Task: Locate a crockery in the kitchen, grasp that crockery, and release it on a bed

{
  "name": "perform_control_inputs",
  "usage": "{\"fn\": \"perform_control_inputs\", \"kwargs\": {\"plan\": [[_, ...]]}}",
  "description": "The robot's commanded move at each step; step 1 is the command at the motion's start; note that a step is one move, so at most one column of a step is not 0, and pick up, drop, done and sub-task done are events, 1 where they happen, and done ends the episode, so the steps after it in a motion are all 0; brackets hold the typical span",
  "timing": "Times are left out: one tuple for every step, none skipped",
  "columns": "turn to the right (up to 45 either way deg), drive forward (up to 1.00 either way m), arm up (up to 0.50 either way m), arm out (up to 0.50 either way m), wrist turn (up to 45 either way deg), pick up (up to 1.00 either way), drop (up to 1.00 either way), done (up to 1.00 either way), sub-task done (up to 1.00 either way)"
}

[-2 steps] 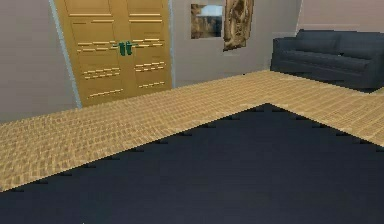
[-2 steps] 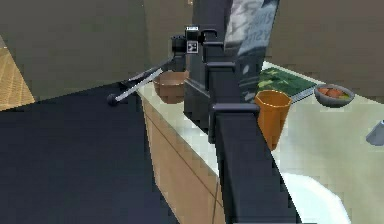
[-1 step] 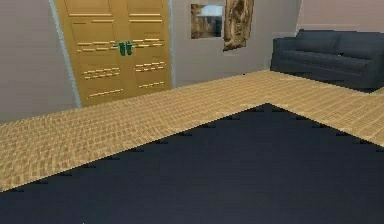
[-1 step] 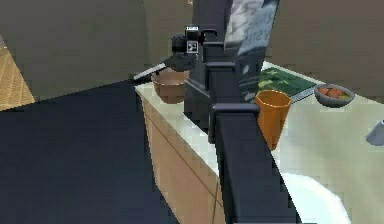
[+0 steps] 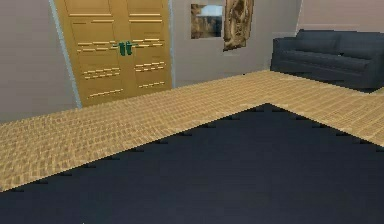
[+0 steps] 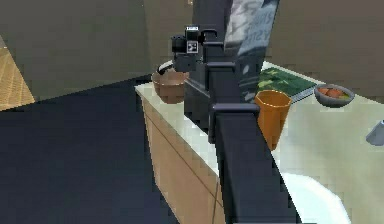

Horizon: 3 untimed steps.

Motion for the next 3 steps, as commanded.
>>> {"fn": "perform_control_inputs", "kwargs": {"plan": [[0.0, 0.0, -0.1, 0.0, 0.0, 0.0, 0.0, 0.0, 0.0], [0.0, 0.0, 0.0, 0.0, 0.0, 1.0, 0.0, 0.0, 0.0], [0.0, 0.0, 0.1, 0.0, 0.0, 0.0, 0.0, 0.0, 0.0]]}}
